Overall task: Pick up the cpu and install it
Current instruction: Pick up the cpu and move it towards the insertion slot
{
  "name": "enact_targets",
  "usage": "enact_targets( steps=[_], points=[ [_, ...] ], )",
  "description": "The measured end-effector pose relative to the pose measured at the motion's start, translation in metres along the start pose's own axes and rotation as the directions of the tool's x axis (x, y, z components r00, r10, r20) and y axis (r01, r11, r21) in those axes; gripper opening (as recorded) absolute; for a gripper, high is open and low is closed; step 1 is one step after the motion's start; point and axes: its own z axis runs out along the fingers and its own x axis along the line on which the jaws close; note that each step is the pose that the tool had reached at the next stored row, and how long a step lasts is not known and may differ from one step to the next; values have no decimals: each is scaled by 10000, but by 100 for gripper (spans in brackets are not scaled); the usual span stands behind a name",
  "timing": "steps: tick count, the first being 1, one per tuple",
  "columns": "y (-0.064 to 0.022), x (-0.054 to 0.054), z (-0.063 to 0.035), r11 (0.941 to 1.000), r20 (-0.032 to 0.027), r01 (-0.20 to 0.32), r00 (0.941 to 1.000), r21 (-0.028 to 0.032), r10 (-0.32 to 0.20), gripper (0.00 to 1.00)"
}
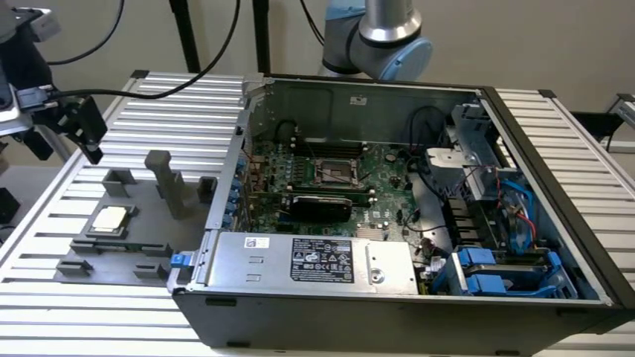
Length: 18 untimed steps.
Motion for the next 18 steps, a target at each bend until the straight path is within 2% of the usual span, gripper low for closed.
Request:
enact_targets(
  steps=[18],
  points=[
    [-63, -80, 327, 10000, 2, -8, 10000, -2, 8, 77]
  ],
)
